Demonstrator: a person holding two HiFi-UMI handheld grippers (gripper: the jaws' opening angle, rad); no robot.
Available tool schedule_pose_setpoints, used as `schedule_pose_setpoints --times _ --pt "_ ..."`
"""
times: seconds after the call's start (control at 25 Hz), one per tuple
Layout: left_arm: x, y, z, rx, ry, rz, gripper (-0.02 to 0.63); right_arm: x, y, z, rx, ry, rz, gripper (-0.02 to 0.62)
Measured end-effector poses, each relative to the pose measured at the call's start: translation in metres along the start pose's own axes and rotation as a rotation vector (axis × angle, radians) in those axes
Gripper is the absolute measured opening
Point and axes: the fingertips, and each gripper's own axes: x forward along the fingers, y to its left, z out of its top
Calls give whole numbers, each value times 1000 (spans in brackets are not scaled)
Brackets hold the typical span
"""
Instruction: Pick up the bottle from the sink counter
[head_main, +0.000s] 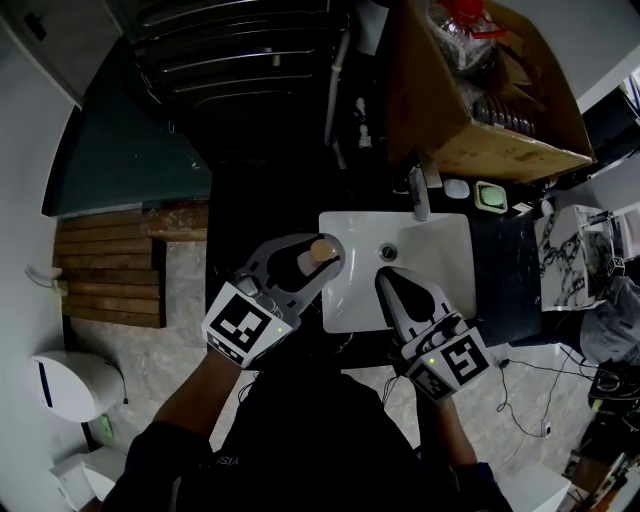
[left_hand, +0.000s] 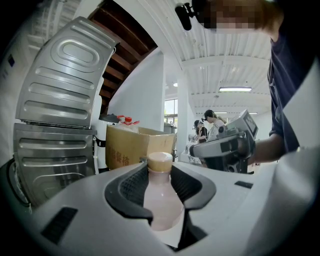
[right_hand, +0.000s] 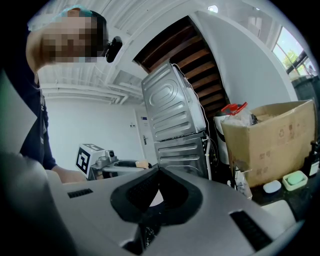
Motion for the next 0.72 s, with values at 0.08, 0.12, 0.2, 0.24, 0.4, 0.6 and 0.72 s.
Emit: schedule_pose_setpoints --times 0.08,0.12,0.2,0.24,0.4,0.6,0.72 --pt "1 -1 0 -1 0 1 141 0 -1 0 1 0 1 20" --pt "2 -1 1 -3 2 0 141 -1 -2 -1 2 1 2 20" --pt "3 -2 1 -2 4 -1 141 -1 -4 -1 4 1 3 20" --pt "3 -1 1 0 4 1 141 -1 -4 -1 4 1 3 20" --pt "4 -2 1 -2 8 1 141 -1 -5 -1 6 4 6 20" --pt "5 -2 2 -2 9 3 141 -1 -6 -1 7 4 9 20" --pt "6 -2 2 0 10 5 141 -1 -5 -1 7 7 16 20"
